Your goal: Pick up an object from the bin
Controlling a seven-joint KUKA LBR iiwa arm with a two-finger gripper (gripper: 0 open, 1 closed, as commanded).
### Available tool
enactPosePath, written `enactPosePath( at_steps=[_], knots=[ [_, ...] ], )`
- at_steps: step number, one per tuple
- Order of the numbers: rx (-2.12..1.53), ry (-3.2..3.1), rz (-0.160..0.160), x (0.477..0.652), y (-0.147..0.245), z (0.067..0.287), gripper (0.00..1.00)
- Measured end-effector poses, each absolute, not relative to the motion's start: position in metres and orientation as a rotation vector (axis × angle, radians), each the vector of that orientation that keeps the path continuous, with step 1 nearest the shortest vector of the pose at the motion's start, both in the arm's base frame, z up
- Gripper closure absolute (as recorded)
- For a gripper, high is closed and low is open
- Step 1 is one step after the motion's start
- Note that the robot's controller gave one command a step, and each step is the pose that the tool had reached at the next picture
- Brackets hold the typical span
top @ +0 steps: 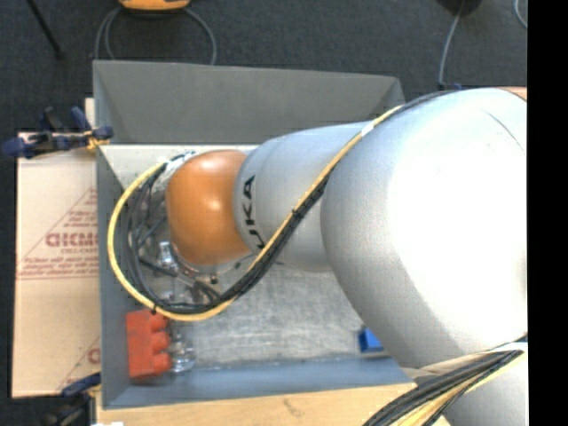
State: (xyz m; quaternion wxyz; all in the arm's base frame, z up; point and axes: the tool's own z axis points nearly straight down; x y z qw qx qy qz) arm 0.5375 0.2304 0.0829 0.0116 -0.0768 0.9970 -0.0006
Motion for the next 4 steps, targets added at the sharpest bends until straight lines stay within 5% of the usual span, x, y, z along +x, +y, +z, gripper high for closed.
enactPosePath(
  at_steps=[1, 2, 3, 4],
  knots=[
    [0.100, 3.130, 0.005, 0.606, 0.230, 0.132, 0.00],
    [-0.370, 3.118, 0.001, 0.530, 0.236, 0.147, 0.00],
    [-0.340, 3.118, -0.008, 0.531, 0.230, 0.082, 0.00],
    [-0.949, 2.936, 0.007, 0.517, 0.239, 0.084, 0.00]
  ],
)
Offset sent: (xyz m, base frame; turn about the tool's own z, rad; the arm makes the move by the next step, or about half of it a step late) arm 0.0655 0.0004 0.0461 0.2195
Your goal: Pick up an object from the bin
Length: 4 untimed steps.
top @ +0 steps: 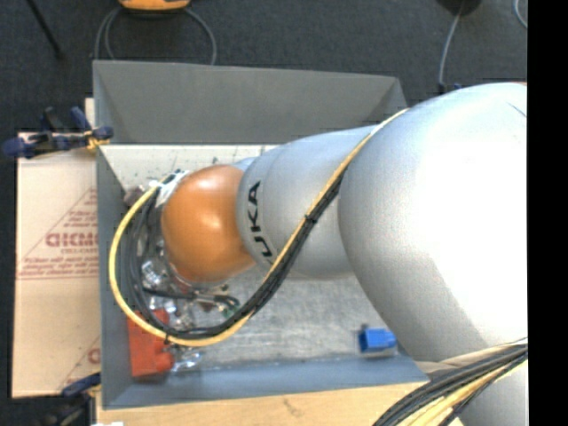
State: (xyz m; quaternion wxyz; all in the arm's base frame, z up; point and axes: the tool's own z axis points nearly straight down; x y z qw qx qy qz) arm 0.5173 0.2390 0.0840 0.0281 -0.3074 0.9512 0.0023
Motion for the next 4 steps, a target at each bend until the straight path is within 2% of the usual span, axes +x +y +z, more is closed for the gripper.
enactPosePath(
  at_steps=[1, 2, 3, 4],
  knots=[
    [-1.424, 2.749, -0.005, 0.518, 0.233, 0.084, 0.00],
    [-1.921, 2.420, -0.030, 0.528, 0.234, 0.084, 0.00],
    [-1.917, 2.414, -0.029, 0.529, 0.236, 0.086, 1.00],
    [-1.842, 2.534, -0.004, 0.540, 0.235, 0.136, 1.00]
  ],
)
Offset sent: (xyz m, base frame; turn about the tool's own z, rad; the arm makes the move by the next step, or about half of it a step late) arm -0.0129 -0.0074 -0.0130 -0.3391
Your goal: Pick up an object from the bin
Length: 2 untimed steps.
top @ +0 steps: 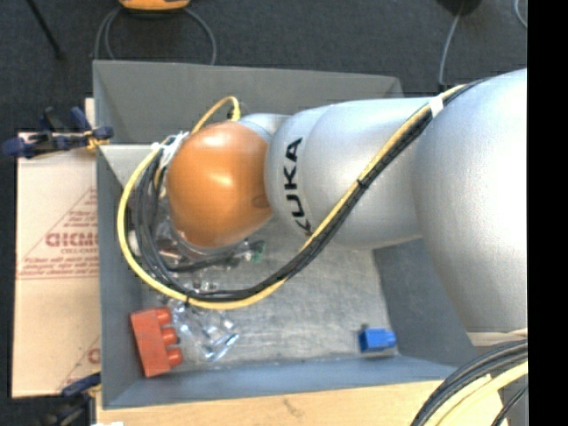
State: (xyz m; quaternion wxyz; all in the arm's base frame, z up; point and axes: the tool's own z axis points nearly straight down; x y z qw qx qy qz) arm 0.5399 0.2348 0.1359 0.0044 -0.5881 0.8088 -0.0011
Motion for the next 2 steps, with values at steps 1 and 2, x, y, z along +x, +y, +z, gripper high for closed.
enactPosePath(
  at_steps=[1, 2],
  knots=[
    [-1.844, 2.537, 0.004, 0.538, 0.236, 0.134, 0.00],
    [-2.546, 1.825, -0.003, 0.501, 0.242, 0.077, 0.00]
  ],
)
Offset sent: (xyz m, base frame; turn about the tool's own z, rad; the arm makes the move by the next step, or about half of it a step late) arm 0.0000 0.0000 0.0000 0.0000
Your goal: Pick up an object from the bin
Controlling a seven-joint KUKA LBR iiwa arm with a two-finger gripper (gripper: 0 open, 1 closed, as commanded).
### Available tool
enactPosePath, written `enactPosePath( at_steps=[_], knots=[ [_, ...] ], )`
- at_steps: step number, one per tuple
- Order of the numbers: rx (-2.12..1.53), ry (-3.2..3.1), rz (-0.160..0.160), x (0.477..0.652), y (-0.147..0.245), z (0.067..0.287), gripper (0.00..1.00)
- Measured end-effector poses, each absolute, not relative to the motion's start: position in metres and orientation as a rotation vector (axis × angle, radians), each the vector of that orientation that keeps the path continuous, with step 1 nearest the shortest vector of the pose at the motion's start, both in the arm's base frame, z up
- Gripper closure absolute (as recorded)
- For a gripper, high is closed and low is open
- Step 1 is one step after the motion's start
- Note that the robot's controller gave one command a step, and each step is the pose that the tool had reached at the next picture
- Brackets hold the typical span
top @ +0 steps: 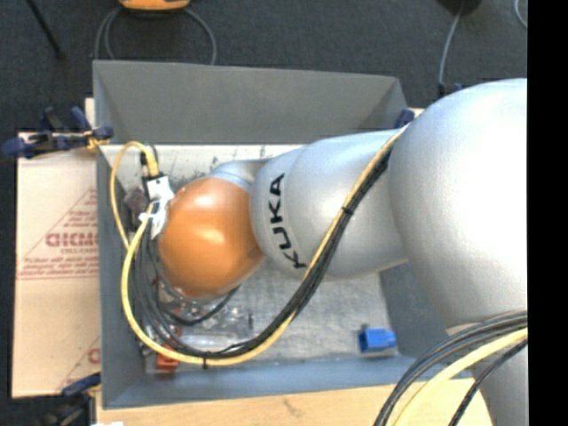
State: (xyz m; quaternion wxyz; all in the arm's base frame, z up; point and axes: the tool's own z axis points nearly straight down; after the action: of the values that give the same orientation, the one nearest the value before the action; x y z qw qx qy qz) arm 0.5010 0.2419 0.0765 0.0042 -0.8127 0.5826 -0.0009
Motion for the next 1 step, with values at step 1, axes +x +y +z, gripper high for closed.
enactPosePath(
  at_steps=[1],
  knots=[
    [-2.543, 1.830, -0.005, 0.5021, 0.2409, 0.0771, 1.00]
  ],
)
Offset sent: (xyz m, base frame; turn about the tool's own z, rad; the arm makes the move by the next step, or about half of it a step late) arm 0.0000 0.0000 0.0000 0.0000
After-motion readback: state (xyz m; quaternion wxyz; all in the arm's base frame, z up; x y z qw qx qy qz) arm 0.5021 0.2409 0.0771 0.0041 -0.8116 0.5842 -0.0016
